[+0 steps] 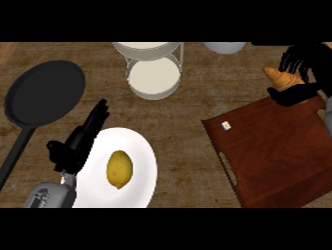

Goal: Pick the croissant from the tray and place it in the tiered basket

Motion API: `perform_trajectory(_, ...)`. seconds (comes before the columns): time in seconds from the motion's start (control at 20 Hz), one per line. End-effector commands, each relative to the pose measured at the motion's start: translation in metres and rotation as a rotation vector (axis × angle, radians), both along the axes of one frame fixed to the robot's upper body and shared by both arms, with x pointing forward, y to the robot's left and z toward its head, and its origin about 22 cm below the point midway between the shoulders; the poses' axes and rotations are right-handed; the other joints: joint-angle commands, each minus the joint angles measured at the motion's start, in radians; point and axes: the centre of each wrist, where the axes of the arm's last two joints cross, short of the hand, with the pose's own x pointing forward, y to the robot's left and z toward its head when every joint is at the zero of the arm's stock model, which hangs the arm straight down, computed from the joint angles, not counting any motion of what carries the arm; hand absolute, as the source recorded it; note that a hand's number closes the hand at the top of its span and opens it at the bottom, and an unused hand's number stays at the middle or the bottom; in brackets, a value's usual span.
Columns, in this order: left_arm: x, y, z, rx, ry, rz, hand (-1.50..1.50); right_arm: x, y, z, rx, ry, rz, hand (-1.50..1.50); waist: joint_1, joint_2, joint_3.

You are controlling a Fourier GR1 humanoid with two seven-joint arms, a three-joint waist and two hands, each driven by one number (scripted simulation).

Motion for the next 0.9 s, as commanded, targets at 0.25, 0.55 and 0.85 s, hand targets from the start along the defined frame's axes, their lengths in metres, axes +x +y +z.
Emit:
perform_trajectory(0.25,0.002,0.014,0.005,-0.005,-0.001,0.004,0.0,0.018,0.073,0.105,0.08,-0.118,0.106,1.5,0.012,0.001,-0.001)
perform_trajectory(0.55,-0.001,-0.006,-0.008,0.0,0.007,-0.038,0.0,0.047,0.127,0.154,0.15,-0.109,0.092,1.5,0.03,0.007,-0.002)
perform_trajectory(0.85,0.004,0.006,0.007,0.0,0.001,-0.035,0.0,0.073,0.162,0.151,0.17,-0.058,0.105,1.5,0.033,0.009,-0.001)
